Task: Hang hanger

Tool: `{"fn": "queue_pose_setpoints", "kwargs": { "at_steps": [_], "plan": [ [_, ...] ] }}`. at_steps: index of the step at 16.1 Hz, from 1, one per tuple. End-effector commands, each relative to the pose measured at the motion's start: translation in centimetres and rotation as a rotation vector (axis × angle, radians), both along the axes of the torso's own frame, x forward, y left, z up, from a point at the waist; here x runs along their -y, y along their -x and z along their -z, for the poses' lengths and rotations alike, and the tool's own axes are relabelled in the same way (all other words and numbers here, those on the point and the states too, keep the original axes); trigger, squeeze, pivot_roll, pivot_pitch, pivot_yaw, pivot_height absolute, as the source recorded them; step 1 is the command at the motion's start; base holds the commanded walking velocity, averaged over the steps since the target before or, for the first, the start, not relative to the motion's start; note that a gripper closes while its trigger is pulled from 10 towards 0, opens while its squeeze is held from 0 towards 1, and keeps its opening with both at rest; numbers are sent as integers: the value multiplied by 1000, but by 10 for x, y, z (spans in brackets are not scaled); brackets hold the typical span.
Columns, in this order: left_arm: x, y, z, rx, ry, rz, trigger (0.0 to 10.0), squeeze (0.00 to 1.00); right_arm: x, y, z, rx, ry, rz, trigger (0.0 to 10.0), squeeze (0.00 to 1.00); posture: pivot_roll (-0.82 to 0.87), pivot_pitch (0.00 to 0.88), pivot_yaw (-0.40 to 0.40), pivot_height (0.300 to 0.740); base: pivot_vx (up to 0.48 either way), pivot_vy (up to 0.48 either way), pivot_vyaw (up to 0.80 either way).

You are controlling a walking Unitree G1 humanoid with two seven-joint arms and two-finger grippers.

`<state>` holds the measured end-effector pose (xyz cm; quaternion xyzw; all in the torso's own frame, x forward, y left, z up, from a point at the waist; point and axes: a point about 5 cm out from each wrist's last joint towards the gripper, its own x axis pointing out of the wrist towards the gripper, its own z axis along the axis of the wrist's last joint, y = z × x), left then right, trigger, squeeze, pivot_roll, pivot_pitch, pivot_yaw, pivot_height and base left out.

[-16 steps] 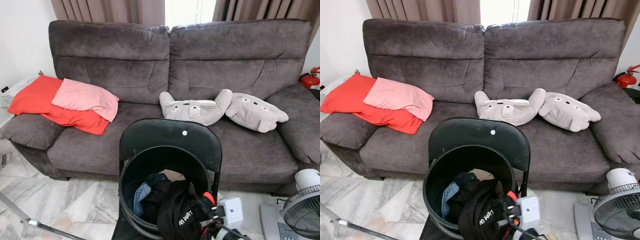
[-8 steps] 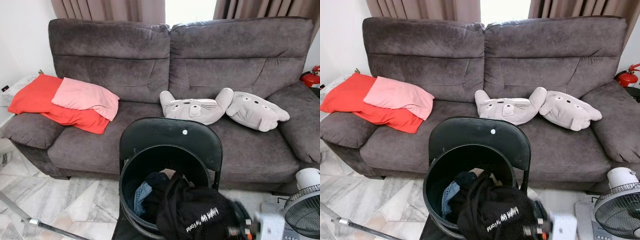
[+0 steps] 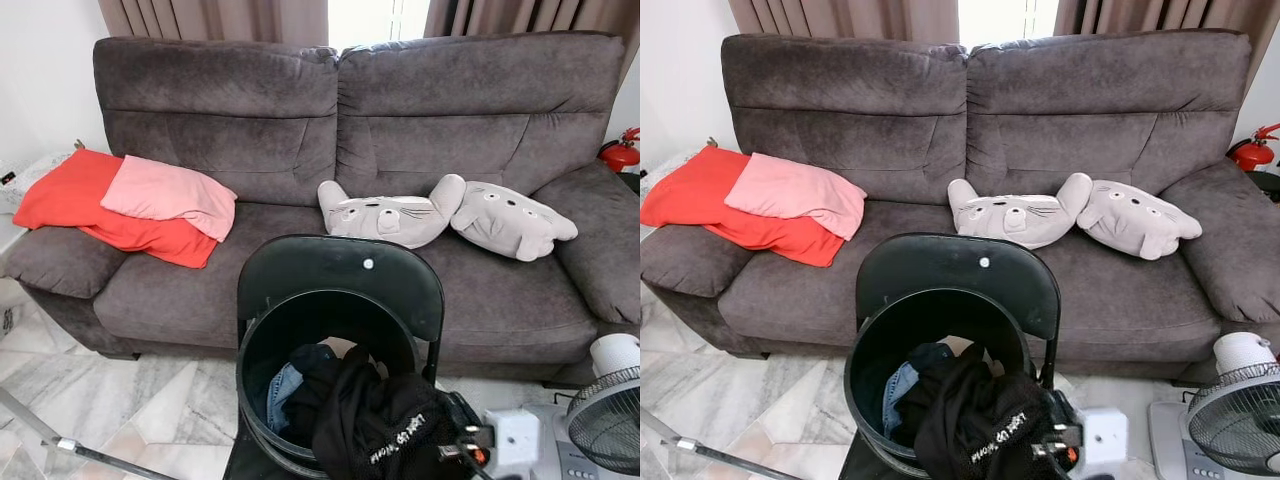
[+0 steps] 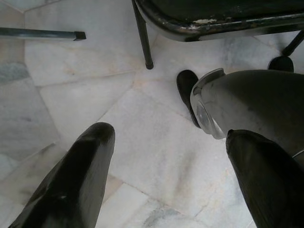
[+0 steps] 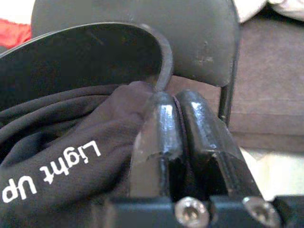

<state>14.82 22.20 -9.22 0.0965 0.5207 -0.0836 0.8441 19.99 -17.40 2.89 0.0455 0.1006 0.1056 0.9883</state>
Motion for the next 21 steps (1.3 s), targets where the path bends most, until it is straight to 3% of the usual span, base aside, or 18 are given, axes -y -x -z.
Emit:
{"fn": "queue_pose_setpoints", "kwargs": {
  "at_steps": [1, 3, 4, 5, 8, 10, 11, 12, 13, 14, 15, 19, 21],
  "plan": [
    [-2, 4, 1, -18, -11, 1, 10000, 0, -5, -3, -2, 13, -24, -37, 0, 0, 1, 19, 39, 740, 0, 0, 0],
    [-2, 4, 1, -17, -12, -2, 10000, 0, -17, -6, -10, 3, -85, -159, 0, 0, -3, 21, 37, 740, 0, 0, 0],
    [-2, 4, 1, -17, -12, -3, 10000, 0, -22, 0, -6, -19, -62, -220, 0, 0, -2, 22, 36, 740, 0, 0, 0],
    [-1, 4, 1, -16, -10, -4, 10000, 0, -22, 8, 1, -46, -51, -205, 0, 0, -2, 22, 35, 740, 0, 0, 0],
    [-1, 4, 1, -17, -9, 0, 10000, 0, -2, 20, 17, -125, 28, -16, 0, 0, -9, 24, 38, 740, 0, 0, 0],
    [-1, 4, 2, -19, -10, 5, 10000, 0, 16, 24, 21, -148, -32, 245, 0, 0, -16, 25, 40, 740, 0, 0, 0],
    [-1, 4, 1, -19, -11, 7, 10000, 0, 17, 24, 22, -155, -98, 304, 0, 0, -15, 24, 41, 740, 0, 0, 0],
    [-1, 4, 1, -19, -12, 8, 10000, 0, 14, 22, 22, -154, -94, 287, 0, 0, -15, 24, 41, 740, 0, 0, 0],
    [-1, 4, 2, -19, -13, 7, 10000, 0, 10, 18, 21, -145, -75, 238, 745, 0, -11, 23, 39, 740, 0, 0, 0],
    [-1, 4, 2, -19, -13, 7, 10000, 0, 9, 17, 21, -140, -72, 234, 706, 0, -7, 20, 38, 740, 0, 0, 0],
    [-1, 4, 2, -19, -15, 5, 10000, 0, 6, 11, 16, -111, -106, 230, 0, 0, -6, 20, 38, 740, 0, 0, 0],
    [-1, 4, 2, -21, -17, 6, 10000, 0, -6, 14, 19, -129, -102, 98, 0, 0, -3, 14, 40, 740, 0, 0, 0],
    [-2, 5, 2, -20, -20, 8, 10000, 0, -6, 14, 21, -161, -125, 107, 0, 0, -6, 7, 39, 740, 0, 0, 0]
  ]
}}
